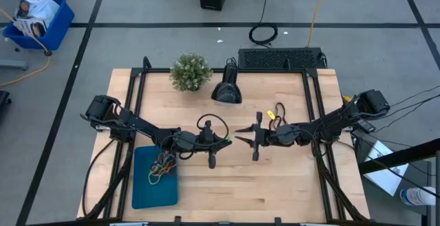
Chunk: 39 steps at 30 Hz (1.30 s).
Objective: Pick and place rubber bands into bin
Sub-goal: Put the green rubber band into the blue bin
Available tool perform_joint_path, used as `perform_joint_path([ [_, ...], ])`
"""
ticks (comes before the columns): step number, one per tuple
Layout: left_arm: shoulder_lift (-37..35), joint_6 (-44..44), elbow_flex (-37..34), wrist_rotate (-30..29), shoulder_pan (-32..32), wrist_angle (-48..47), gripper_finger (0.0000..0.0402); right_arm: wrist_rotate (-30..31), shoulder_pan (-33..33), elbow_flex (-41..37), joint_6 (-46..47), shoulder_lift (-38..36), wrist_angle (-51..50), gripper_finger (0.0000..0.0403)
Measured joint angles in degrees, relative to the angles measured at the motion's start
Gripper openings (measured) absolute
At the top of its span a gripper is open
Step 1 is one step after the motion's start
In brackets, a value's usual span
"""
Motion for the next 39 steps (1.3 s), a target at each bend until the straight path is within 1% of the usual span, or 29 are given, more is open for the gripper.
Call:
perform_joint_path([
  [2,0.0,0.02,0.0,0.11,0.0,-0.08,0.0005,0.02,0.0,0.01,-0.58,-0.04,-0.4,0.0119],
  [5,0.0,0.04,0.0,0.13,0.0,-0.12,0.0011,0.04,0.0,0.02,-1.25,-0.07,-1.85,0.0154],
  [8,-0.02,0.04,0.02,0.14,0.0,-0.58,0.0011,0.07,0.0,0.02,-0.07,-0.07,-4.0,0.018],
  [11,-0.05,0.36,0.02,1.66,0.0,-1.06,0.0005,0.09,0.0,0.02,2.33,-0.07,-7.93,0.0195],
  [15,-2.21,0.46,0.08,4.54,0.0,-4.41,0.0013,0.12,0.0,0.02,6.12,-0.07,-13.71,0.0204],
  [21,-11.22,-0.76,0.09,6.08,-0.04,-20.91,0.0007,0.14,0.0,0.02,11.19,-0.07,-20.67,0.0203],
  [24,-16.38,-3.32,0.09,8.43,-0.04,-29.29,0.0011,0.15,0.0,0.02,12.8,-0.07,-23.68,0.0202],
  [28,-23.27,-5.8,0.08,12.27,-0.17,-41.09,0.0005,0.15,0.0,0.02,14.35,-0.07,-28.58,0.0205],
  [33,-30.55,-14.25,0.09,14.1,-0.2,-56.16,0.001,-0.06,-0.02,0.02,19.46,-0.07,-35.17,0.0203],
  [36,-33.9,-19.69,0.07,14.62,-0.48,-64.91,0.0005,-2.56,-0.07,0.02,23.39,-0.07,-39.05,0.0202],
  [39,-36.07,-25.03,0.07,15.03,-0.52,-72.35,0.0011,-4.52,-0.07,0.02,26.02,-0.07,-41.42,0.0203],
])
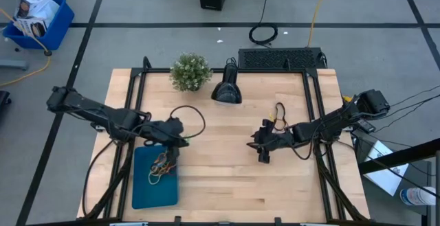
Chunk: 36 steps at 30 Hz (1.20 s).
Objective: Pick and place rubber bands into bin
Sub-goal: Put the green rubber band into the blue bin
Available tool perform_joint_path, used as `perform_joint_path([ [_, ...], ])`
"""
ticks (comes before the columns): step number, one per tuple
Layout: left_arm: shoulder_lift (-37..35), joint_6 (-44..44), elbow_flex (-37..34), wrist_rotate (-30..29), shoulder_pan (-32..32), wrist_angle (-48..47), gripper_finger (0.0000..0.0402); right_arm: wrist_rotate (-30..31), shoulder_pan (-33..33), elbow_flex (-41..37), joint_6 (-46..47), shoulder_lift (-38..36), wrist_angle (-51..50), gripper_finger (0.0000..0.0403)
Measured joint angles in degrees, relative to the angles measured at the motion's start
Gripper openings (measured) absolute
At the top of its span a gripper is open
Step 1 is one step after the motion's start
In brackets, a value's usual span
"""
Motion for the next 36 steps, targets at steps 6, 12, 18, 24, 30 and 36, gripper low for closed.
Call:
perform_joint_path([
  [6,-1.3,-9.54,-0.02,7.04,-0.04,-15.07,0.0006,-0.03,0.0,0.0,1.4,0.02,-1.08,0.0205],
  [12,0.05,-18.75,-0.04,15.09,-2.0,-23.57,0.0005,0.04,-0.02,0.0,1.4,0.02,-1.1,0.0202],
  [18,2.51,-25.29,-0.04,13.15,-4.84,-25.76,0.0011,0.23,-0.09,0.0,0.88,0.02,-1.09,0.0205],
  [24,6.9,-27.45,-0.04,11.96,-6.03,-27.03,0.001,0.21,-0.11,0.0,0.36,0.02,-1.11,0.0201],
  [30,12.02,-27.57,-0.04,11.89,-6.03,-26.49,0.0017,0.19,-0.11,0.0,0.34,0.02,-1.11,0.0203],
  [36,15.73,-27.17,-0.04,11.89,-6.03,-25.78,0.0005,0.19,-0.11,0.0,0.34,0.02,-1.11,0.0201],
])
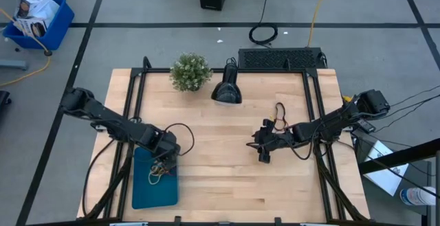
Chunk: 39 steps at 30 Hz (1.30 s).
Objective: Pick and place rubber bands into bin
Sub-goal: Put the green rubber band into the blue bin, then put the black rubber band into the blue bin
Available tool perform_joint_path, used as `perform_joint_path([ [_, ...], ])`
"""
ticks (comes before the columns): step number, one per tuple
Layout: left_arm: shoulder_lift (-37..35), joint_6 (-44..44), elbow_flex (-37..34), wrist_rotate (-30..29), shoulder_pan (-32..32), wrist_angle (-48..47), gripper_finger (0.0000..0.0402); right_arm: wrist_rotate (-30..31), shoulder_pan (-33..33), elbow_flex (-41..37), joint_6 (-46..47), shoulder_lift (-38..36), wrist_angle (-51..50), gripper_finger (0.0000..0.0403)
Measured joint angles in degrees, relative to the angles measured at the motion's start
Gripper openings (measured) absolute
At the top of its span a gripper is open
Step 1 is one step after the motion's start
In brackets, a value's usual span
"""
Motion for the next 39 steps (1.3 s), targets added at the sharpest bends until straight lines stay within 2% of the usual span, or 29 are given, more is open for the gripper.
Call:
perform_joint_path([
  [3,0.21,0.02,-0.02,0.0,0.0,0.0,0.0011,0.0,0.0,0.0,0.09,0.0,0.02,0.0203],
  [14,-0.12,-0.48,0.0,0.53,0.22,0.02,0.0077,-0.02,-0.02,-0.02,0.55,0.0,0.02,0.0206],
  [22,-0.12,-0.39,0.0,0.59,0.22,0.02,0.0079,-0.09,-0.02,-0.07,0.42,-0.49,-0.05,0.0206],
  [24,-0.23,0.34,0.0,2.88,0.24,-0.1,0.0079,-0.22,-0.02,-0.07,0.12,-1.78,-0.02,0.0204],
  [27,-0.55,2.68,0.0,9.4,0.27,-0.48,0.0078,-0.18,-0.02,-0.07,-1.91,-4.94,-1.15,0.0205],
  [32,-1.79,2.79,-0.02,13.37,0.49,-1.38,0.0077,-0.38,-1.23,-0.07,1.2,-11.02,-7.39,0.0207],
  [39,-6.95,1.42,-0.02,12.11,0.57,-0.93,0.0077,-3.84,-5.73,0.42,10.15,-17.22,-23.1,0.0204],
])
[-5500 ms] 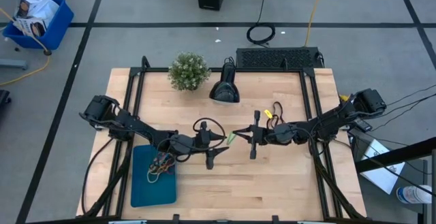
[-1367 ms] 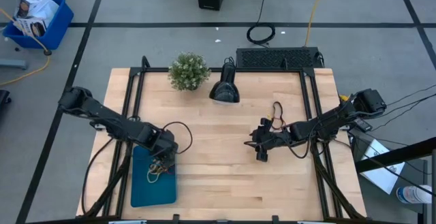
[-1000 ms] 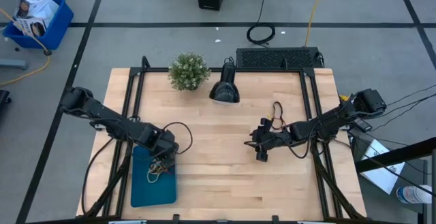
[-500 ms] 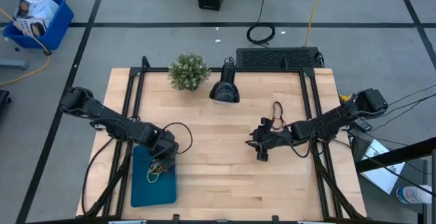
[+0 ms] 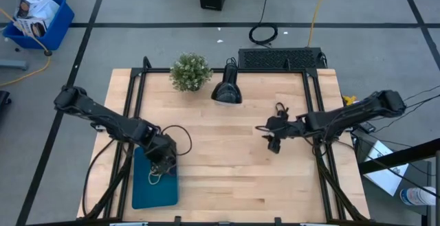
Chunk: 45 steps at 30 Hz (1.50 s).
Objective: Pick and place rubber bands into bin
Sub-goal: Put the black rubber band into the blue bin
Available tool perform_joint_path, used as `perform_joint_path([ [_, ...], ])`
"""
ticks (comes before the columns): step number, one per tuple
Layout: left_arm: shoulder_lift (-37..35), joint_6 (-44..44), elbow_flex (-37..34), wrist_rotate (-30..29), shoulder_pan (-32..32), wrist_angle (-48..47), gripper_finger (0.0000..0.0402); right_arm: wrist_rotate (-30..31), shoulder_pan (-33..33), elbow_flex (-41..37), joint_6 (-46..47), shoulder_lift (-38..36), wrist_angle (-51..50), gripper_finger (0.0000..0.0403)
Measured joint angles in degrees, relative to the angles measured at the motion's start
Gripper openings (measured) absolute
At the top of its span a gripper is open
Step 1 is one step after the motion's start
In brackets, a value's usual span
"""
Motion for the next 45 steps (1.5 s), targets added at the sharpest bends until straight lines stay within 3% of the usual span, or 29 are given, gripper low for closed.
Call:
perform_joint_path([
  [5,-5.05,-2.16,0.0,-3.87,-0.01,0.38,0.0076,-0.71,-2.45,2.36,2.35,-0.52,-10.63,0.0207],
  [11,-10.14,-1.61,0.0,-15.93,-0.02,2.18,0.0076,-0.6,-6.21,4.34,3.38,-0.13,-18.86,0.0204],
  [18,-12.2,5.22,0.0,-23.83,0.04,9.53,0.0076,-0.75,-12.08,4.5,6.3,4.2,-26.25,0.0207],
  [29,-12.18,9.33,0.0,-24.57,0.11,14.2,0.0076,-0.89,-13.37,4.5,4.39,13.45,-24.18,0.0208],
  [34,-12.18,9.84,0.0,-24.57,0.11,14.18,0.0076,-5.43,-13.37,4.5,3.86,14.51,-20.35,0.0204],
  [45,-12.18,10.34,0.0,-24.59,0.11,14.2,0.0076,-5.35,-13.34,4.5,3.24,14.51,-17.87,0.0204],
])
